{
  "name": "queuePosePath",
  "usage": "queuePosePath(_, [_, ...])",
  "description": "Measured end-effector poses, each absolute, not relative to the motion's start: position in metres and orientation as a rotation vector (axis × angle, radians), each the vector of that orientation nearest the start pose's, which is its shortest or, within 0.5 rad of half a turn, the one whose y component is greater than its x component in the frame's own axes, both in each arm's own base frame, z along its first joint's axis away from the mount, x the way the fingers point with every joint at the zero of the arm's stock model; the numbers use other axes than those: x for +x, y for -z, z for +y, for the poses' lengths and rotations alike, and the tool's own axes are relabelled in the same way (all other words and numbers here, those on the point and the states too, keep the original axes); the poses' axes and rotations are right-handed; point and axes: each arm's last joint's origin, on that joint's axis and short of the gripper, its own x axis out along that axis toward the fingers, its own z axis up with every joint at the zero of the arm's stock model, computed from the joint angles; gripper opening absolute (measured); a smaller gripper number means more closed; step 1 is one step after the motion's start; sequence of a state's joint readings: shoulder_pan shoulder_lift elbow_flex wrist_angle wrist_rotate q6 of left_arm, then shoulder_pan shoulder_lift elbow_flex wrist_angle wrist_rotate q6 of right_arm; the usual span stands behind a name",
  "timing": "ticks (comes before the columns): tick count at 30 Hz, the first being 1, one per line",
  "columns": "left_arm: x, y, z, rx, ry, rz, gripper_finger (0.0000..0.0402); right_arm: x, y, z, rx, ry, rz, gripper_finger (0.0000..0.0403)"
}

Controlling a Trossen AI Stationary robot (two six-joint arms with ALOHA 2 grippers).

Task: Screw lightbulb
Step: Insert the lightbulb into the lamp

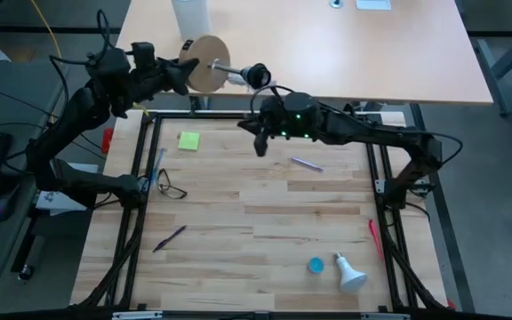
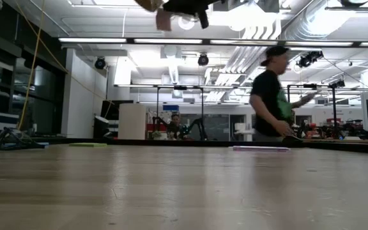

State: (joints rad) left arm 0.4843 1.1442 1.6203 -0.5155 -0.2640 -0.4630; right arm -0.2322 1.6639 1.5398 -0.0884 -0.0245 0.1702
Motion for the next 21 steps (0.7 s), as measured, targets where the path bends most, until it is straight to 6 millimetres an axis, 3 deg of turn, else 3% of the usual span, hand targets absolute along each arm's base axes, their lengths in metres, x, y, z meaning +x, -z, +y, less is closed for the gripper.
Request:
queuePosePath(7, [0.169,-0.509,0.097,-0.468,-0.710,-0.151,0.0120,0.381,-0.387,-0.103,0.188,0.269,0.029,0.0000])
queuePosePath(21, [0.171,-0.501,0.093,-0.578,-0.589,-0.056,0.0120,0.365,-0.397,-0.135,0.144,0.449,-0.026,0.0000])
